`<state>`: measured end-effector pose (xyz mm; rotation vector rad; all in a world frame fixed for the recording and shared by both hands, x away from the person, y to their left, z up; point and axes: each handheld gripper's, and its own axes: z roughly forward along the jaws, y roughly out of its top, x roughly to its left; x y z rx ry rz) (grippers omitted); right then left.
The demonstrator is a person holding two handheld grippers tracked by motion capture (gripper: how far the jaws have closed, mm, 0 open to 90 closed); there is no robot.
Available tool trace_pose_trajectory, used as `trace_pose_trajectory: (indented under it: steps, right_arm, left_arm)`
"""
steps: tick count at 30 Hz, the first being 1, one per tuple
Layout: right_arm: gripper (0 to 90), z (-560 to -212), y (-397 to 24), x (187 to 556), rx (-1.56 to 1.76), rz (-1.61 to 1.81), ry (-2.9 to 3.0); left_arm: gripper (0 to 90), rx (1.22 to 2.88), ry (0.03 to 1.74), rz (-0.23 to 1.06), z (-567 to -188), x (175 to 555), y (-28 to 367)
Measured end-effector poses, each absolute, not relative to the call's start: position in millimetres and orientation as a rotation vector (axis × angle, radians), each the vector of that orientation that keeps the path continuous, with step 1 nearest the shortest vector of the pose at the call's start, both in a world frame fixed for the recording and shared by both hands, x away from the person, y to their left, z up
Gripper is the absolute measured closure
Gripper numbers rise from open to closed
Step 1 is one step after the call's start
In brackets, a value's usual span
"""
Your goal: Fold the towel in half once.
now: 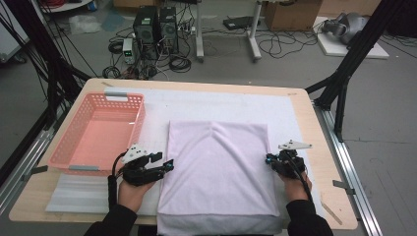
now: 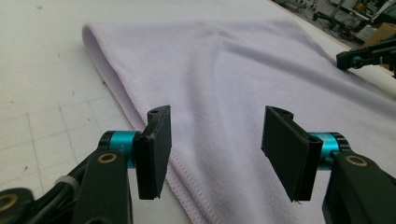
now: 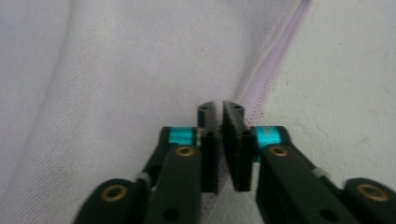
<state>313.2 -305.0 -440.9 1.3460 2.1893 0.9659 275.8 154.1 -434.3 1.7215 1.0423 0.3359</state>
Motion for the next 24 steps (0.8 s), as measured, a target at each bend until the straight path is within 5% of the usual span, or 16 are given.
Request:
trace_pose_trajectory:
  steps: [10, 16, 24]
  right_arm:
    - [88.8, -439.8, -314.4, 310.1, 1.363, 0.908, 2.132]
    - [72.3, -436.7, -316.2, 307.5, 1.352, 0.951, 2.101]
    - [69.5, -432.0, -318.5, 304.1, 1.319, 1.024, 2.091]
  left_arm:
    - [43.2, 1.721, 1.072, 0.333, -436.0, 277.7, 155.2]
    - [47.9, 1.717, 1.102, 0.334, -431.5, 293.9, 155.6]
    - [53.8, 1.747, 1.166, 0.418, -424.4, 341.3, 140.7]
